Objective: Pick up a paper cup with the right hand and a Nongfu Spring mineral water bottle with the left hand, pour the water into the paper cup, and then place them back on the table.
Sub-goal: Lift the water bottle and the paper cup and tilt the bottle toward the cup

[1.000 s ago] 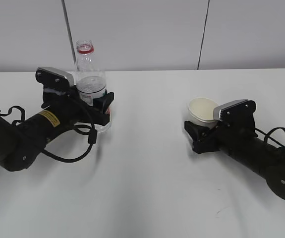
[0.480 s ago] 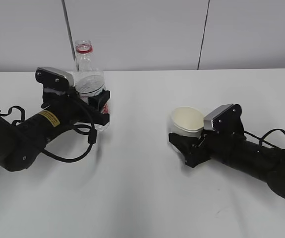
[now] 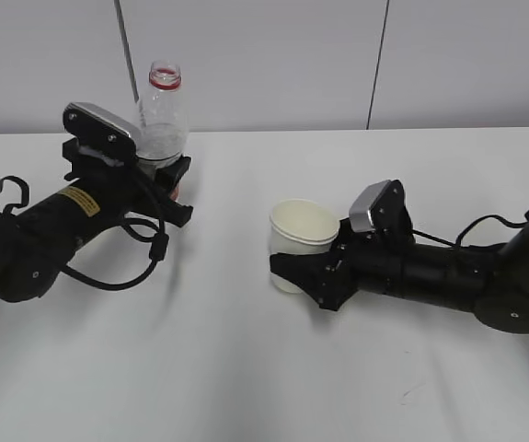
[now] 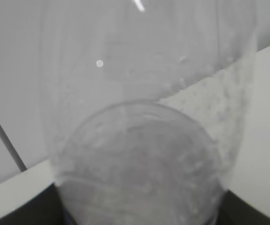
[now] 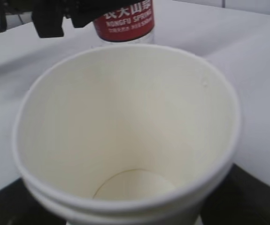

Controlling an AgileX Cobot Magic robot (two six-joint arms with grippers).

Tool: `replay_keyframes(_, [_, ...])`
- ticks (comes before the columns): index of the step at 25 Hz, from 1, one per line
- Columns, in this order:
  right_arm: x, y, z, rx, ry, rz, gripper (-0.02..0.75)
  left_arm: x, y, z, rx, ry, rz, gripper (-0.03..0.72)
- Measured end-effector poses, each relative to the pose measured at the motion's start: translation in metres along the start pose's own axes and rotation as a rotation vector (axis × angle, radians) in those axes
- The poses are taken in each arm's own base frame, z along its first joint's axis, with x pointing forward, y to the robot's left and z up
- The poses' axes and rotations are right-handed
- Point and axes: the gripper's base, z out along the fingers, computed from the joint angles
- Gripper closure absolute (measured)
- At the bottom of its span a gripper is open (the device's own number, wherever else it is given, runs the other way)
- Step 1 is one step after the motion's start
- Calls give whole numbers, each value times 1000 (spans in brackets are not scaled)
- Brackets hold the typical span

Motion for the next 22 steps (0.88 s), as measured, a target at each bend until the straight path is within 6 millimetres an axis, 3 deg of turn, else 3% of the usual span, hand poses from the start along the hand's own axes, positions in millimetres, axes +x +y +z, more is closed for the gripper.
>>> replay_keyframes(5, [-11, 14, 20, -75, 45, -47, 207, -18, 9, -2, -53, -19, 81, 324])
replay_keyframes(13, [-41, 27, 39, -119, 54, -84, 207, -29, 16, -5, -99, 10, 333, 324])
replay_keyframes(22, [-54, 26, 50, -132, 39, -55, 207, -37, 20, -7, -118, 28, 661, 324])
